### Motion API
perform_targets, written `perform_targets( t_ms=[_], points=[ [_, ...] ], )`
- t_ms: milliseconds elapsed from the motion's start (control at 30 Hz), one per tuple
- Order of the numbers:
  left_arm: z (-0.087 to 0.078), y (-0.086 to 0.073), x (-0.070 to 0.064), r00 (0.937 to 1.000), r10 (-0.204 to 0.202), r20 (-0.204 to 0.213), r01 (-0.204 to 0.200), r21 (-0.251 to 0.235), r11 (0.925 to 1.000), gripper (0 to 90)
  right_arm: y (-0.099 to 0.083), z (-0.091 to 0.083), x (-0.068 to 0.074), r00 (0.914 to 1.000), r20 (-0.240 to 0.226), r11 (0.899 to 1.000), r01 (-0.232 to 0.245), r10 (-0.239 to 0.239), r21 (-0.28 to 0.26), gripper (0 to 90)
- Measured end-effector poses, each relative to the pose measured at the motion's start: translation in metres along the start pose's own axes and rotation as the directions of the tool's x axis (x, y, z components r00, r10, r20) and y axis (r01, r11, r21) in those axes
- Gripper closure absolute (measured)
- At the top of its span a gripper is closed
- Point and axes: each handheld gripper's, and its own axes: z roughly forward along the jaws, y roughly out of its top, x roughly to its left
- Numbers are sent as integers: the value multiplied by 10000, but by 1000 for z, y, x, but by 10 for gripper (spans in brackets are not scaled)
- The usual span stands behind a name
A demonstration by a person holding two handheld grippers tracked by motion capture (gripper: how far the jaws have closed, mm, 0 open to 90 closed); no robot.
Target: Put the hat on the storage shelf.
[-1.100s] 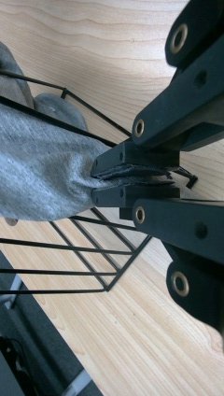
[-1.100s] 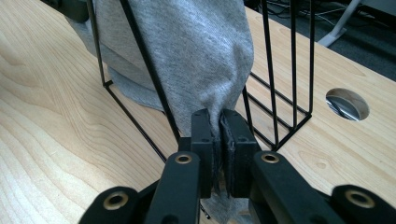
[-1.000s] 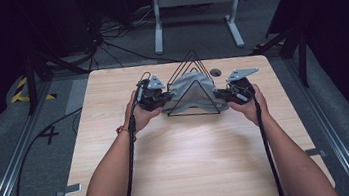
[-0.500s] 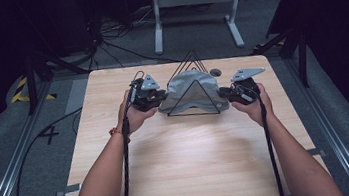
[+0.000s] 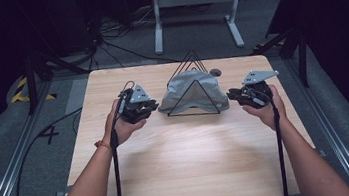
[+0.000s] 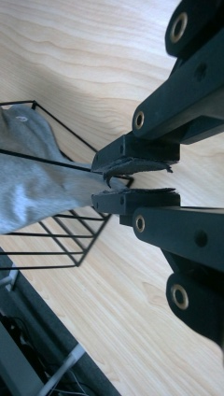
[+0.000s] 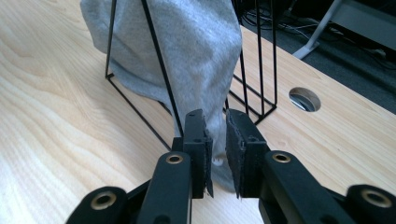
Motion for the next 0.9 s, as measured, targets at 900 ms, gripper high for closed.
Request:
perform_targets(
  t_ms=[900],
  points=[
    [-35, -66, -14, 9999, -40, -153, 55, 1012, 9948, 767, -52, -39, 8, 9997, 201, 9978, 138, -151, 651, 759]
  ],
)
